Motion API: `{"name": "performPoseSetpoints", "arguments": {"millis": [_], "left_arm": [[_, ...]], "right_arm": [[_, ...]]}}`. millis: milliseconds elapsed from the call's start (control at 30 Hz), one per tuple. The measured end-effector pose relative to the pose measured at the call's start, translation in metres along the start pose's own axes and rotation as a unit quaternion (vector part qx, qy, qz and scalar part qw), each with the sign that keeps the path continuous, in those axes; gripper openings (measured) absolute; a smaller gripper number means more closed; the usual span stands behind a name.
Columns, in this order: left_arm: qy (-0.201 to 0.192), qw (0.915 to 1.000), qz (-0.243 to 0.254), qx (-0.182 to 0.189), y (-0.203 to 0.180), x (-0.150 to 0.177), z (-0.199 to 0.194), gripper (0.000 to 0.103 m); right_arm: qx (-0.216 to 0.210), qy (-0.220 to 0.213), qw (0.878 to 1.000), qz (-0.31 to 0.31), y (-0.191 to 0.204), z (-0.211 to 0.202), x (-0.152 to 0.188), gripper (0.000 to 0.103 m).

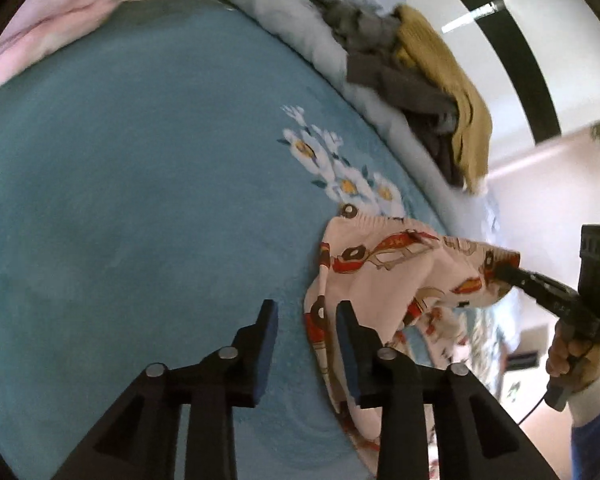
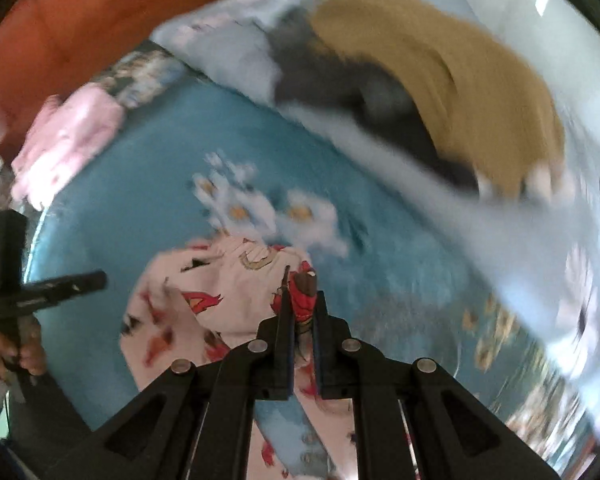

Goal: Fold clothes
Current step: 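Lower the pants onto the bed sheet with both grippers and release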

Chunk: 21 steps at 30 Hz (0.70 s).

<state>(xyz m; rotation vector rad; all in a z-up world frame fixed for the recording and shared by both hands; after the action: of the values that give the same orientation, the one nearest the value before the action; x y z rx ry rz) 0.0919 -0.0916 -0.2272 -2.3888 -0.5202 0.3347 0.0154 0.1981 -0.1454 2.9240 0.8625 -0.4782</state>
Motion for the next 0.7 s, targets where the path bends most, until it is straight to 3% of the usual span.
{"name": "performPoseSetpoints", "arguments": {"millis": [233, 500, 533, 600, 700], "left_arm": [[0.025, 0.9995, -0.011, -0.017, -0.004, -0.026, 0.034, 0.04], [0.046, 0.9983, -0.034, -0.004, -0.011, -0.024, 0.059, 0.036], [0.047, 0.9982, -0.037, -0.004, -0.011, -0.023, 0.061, 0.033], [0.049, 0.9979, -0.042, -0.004, -0.011, -0.021, 0.064, 0.01], [0.052, 0.9974, -0.049, -0.003, -0.012, -0.019, 0.07, 0.007]], "right_arm": [[-0.038, 0.012, 0.997, 0.063, -0.006, 0.016, 0.06, 0.007], [-0.059, 0.007, 0.994, 0.094, -0.006, 0.016, 0.083, 0.007], [-0.059, 0.006, 0.994, 0.095, -0.007, 0.016, 0.082, 0.007], [-0.059, 0.003, 0.993, 0.099, -0.01, 0.015, 0.08, 0.007], [-0.054, 0.001, 0.994, 0.099, -0.012, 0.015, 0.076, 0.007]]}}
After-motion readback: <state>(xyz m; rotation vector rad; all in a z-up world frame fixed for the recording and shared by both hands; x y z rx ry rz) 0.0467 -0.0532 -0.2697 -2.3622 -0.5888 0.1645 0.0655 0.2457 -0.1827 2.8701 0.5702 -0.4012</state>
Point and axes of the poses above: each gripper's, at about its wrist camera, not at the fingertips, and z roughly the way its jaws point, y to its left, x to its underside, the point moved 5 cm from there along z, roughly the way its jaws point, and after that the axes turned 11 degrees about -z, right-handed, at the moved point
